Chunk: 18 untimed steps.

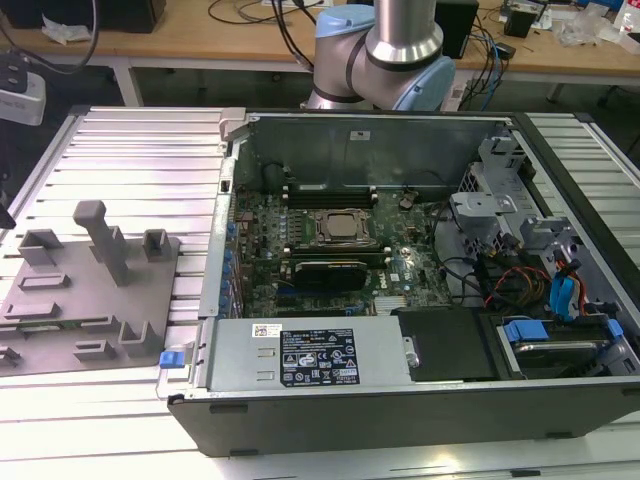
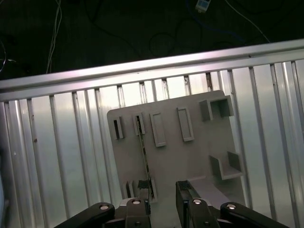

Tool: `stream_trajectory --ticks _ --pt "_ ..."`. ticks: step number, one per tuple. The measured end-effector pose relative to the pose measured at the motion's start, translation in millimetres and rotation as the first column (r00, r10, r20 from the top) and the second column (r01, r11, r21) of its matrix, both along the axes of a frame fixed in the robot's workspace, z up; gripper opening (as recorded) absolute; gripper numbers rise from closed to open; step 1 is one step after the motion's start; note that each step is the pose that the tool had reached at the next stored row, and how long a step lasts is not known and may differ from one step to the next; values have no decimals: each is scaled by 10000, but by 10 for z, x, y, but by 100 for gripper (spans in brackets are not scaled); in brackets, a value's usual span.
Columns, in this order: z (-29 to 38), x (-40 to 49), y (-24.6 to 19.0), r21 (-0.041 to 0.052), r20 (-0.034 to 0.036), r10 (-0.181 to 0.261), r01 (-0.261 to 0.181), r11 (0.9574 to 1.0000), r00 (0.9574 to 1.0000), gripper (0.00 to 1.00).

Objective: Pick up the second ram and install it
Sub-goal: 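Pick up the second ram and move it above second insertion slot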

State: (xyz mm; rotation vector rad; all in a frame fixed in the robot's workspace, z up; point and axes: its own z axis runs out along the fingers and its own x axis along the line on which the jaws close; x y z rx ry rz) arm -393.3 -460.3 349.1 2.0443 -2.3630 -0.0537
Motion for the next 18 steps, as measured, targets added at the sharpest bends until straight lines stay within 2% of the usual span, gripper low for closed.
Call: stream_trajectory --ticks 18 --pt "-130 0 0 0 0 0 0 10000 10000 36"
